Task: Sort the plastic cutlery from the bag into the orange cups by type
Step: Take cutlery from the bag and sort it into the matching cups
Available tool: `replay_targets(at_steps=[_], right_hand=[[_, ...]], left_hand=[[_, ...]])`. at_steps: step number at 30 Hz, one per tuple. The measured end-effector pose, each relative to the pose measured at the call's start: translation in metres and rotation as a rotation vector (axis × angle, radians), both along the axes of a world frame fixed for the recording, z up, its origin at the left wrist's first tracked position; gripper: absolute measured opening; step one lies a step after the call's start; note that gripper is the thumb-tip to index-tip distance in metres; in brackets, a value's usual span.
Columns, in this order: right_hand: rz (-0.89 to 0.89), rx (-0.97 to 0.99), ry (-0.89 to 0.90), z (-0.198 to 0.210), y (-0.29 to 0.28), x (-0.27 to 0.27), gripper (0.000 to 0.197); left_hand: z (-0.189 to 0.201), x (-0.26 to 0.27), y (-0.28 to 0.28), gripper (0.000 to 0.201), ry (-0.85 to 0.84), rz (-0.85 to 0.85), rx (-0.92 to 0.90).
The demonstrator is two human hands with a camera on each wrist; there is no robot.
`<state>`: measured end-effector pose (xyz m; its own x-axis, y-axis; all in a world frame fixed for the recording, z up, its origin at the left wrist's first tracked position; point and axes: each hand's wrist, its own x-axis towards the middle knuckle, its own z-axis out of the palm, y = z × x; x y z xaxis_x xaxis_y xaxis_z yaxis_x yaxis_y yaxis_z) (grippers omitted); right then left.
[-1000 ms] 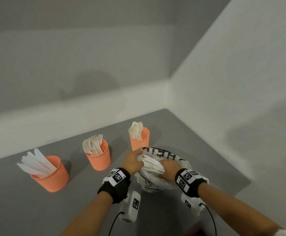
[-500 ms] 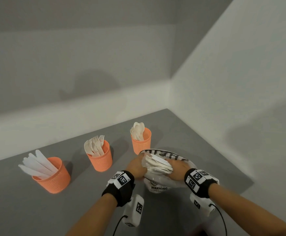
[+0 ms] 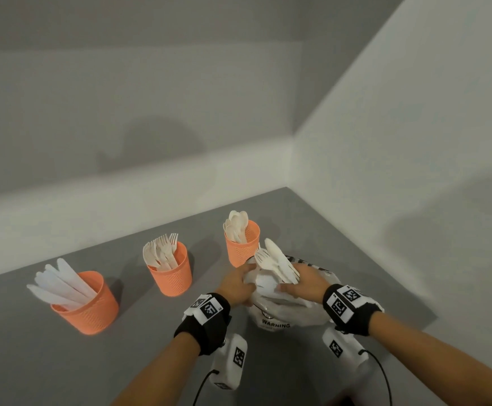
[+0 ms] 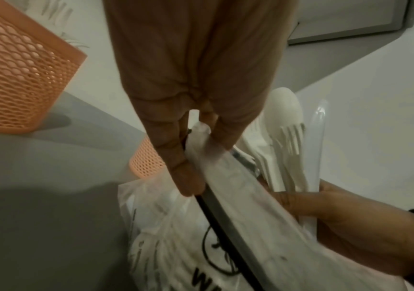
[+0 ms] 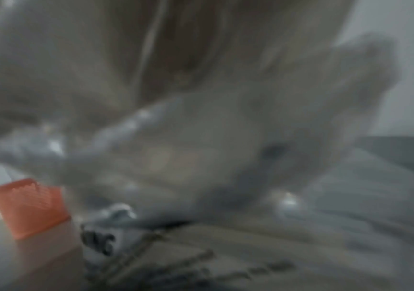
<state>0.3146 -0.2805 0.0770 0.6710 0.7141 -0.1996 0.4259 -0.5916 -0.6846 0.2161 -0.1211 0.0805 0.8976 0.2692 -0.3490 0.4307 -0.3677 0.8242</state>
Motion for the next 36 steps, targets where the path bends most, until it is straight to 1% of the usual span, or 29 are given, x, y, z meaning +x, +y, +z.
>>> replay_targets(at_steps=[1,2,4,6,7,10,12,14,16,18,20,22,26,29,31,32,33,34,36], right_hand=[[-0.018,0.064,0.055,0.002,0.004,-0.001,0.015],[-0.041,0.130,0.113,0.005,0.009,-0.001,0.014],[-0.092,0.247,0.204,0.014,0.023,-0.002,0.018],[-0.143,0.350,0.284,0.023,0.040,-0.005,0.019],[-0.164,0.400,0.318,0.028,0.051,-0.007,0.019],[-0.243,0.573,0.419,0.039,0.085,-0.016,0.017],[-0.271,0.694,0.463,0.047,0.109,-0.027,0.017],[-0.263,0.722,0.474,0.050,0.131,-0.041,0.023],[-0.230,0.731,0.489,0.051,0.149,-0.059,0.027],[-0.208,0.744,0.525,0.048,0.166,-0.077,0.023],[-0.227,0.773,0.534,0.044,0.181,-0.092,0.018],[-0.260,0.820,0.523,0.040,0.193,-0.101,0.019],[-0.236,0.856,0.490,0.038,0.208,-0.110,0.020],[-0.178,0.819,0.446,0.033,0.216,-0.114,0.024],[-0.108,0.747,0.419,0.029,0.219,-0.115,0.042],[-0.083,0.693,0.437,0.029,0.219,-0.114,0.051],[-0.056,0.664,0.503,0.029,0.218,-0.111,0.054],[-0.018,0.652,0.589,0.028,0.217,-0.106,0.049],[0.086,0.650,0.750,0.030,0.214,-0.098,0.033]], left_hand=[[0.002,-0.003,0.003,0.045,-0.005,0.025,-0.023],[0.003,-0.004,0.006,0.039,-0.028,0.054,-0.032],[0.010,-0.008,0.013,0.027,-0.104,0.146,-0.052],[0.018,-0.015,0.019,0.020,-0.183,0.259,-0.168],[0.020,-0.020,0.022,0.017,-0.202,0.323,-0.269],[0.023,-0.035,0.032,0.024,-0.214,0.510,-0.586],[0.020,-0.047,0.039,0.032,-0.191,0.618,-0.747],[0.018,-0.058,0.044,0.039,-0.152,0.691,-0.903],[0.017,-0.067,0.049,0.046,-0.150,0.749,-1.034],[0.022,-0.072,0.053,0.045,-0.207,0.798,-1.154],[0.028,-0.075,0.055,0.035,-0.284,0.834,-1.241],[0.033,-0.079,0.057,0.032,-0.324,0.815,-1.260],[0.035,-0.084,0.062,0.033,-0.373,0.757,-1.262],[0.032,-0.080,0.066,0.037,-0.391,0.835,-1.280],[0.029,-0.076,0.070,0.035,-0.400,0.894,-1.244],[0.028,-0.076,0.072,0.031,-0.377,0.892,-1.199],[0.028,-0.077,0.073,0.030,-0.335,0.890,-1.134],[0.027,-0.078,0.074,0.033,-0.284,0.868,-1.061],[0.025,-0.079,0.079,0.038,-0.189,0.827,-0.993]])
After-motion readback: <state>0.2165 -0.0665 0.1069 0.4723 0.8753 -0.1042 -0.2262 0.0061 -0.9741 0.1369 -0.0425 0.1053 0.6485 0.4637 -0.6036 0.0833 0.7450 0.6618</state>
